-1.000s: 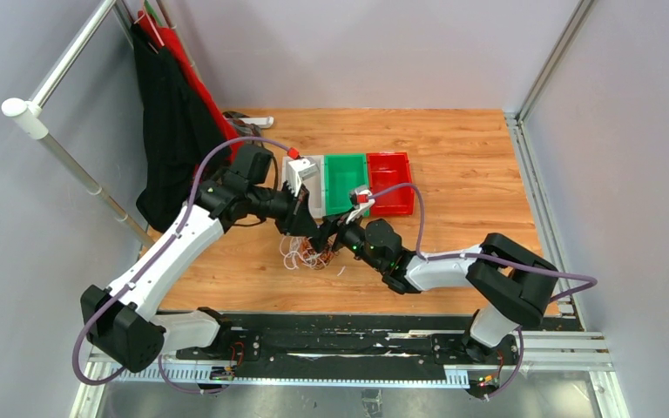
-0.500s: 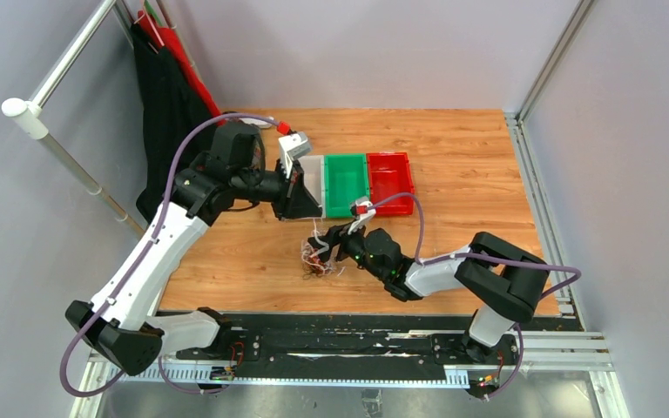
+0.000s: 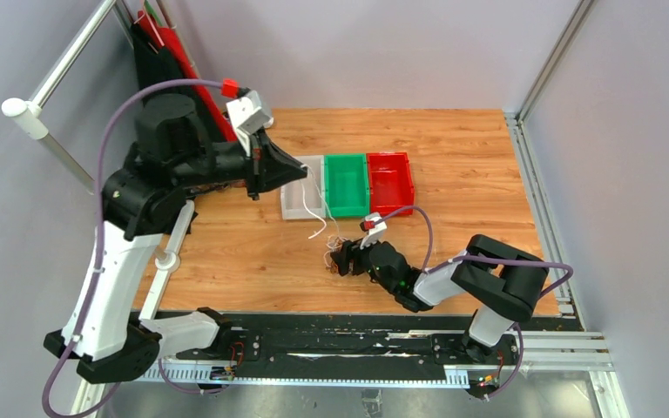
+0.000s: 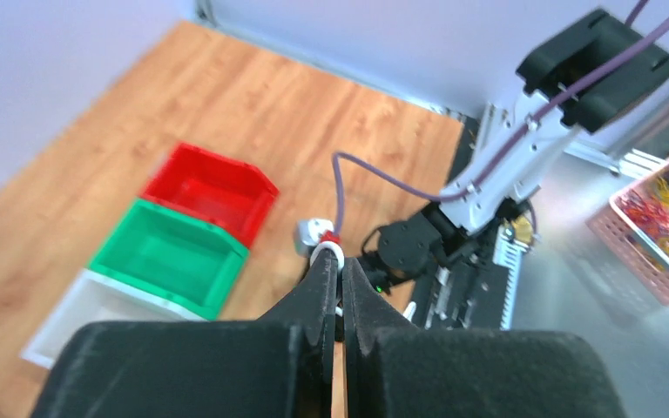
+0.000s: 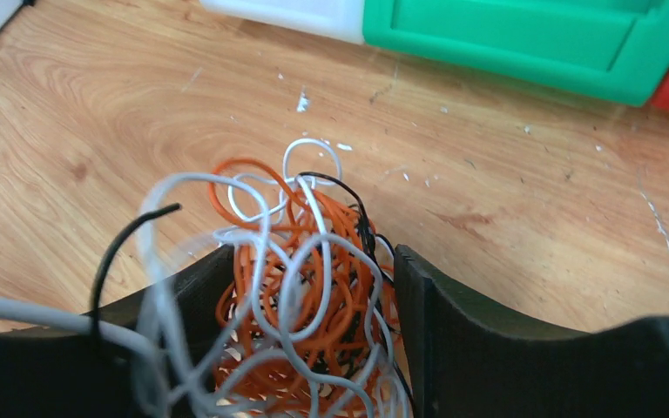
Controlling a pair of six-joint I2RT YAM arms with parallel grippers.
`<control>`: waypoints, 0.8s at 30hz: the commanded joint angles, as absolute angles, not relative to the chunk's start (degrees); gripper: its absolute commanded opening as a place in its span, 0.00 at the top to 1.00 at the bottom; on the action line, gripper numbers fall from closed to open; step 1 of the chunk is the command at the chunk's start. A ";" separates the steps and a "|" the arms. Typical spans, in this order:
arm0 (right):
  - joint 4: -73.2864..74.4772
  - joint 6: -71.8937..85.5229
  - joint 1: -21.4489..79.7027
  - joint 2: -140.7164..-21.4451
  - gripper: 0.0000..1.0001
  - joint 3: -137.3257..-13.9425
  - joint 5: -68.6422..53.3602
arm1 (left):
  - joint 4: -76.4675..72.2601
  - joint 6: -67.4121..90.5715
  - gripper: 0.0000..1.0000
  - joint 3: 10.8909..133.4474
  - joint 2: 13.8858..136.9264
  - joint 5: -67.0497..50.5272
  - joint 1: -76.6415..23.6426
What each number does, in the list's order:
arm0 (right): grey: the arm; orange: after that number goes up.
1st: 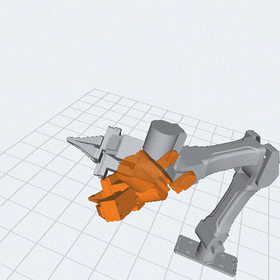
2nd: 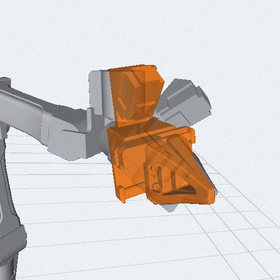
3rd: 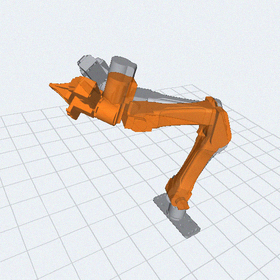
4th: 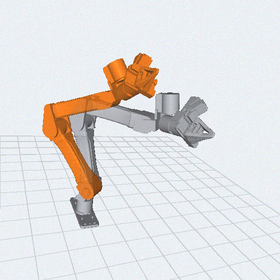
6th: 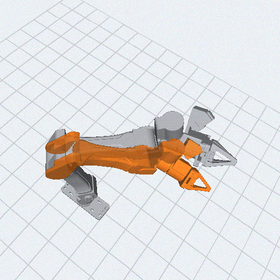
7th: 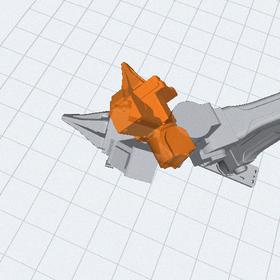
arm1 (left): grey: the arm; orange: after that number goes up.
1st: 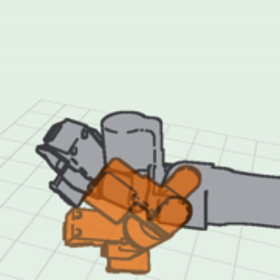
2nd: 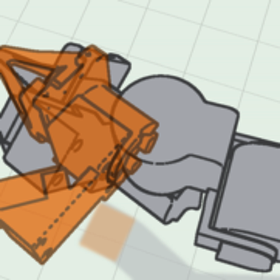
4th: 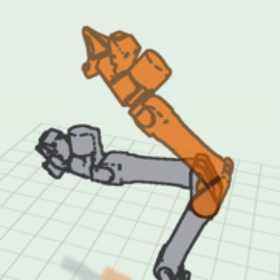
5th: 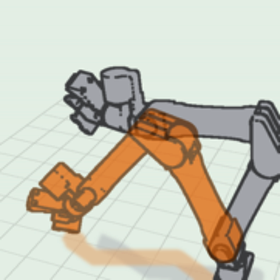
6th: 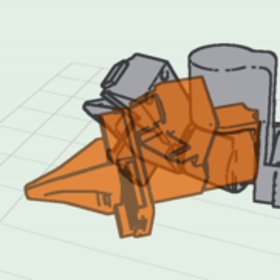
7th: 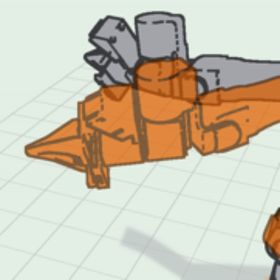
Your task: Untangle the cables
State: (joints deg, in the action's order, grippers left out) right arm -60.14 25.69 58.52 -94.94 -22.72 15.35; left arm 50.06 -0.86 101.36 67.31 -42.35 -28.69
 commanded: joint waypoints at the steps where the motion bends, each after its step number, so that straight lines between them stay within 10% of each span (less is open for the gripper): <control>1: -60.07 25.65 59.41 -95.39 0.34 -20.54 17.62 | 50.76 -2.90 1.00 110.23 66.86 -36.63 -29.00; 24: -58.14 25.89 61.06 -89.11 0.29 -17.41 17.38 | 18.21 -3.68 0.99 121.13 65.23 -17.58 -29.01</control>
State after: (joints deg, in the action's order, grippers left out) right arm -59.92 26.20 59.88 -93.76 -18.15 16.14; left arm 24.64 -3.03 121.64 65.80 -19.49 -28.71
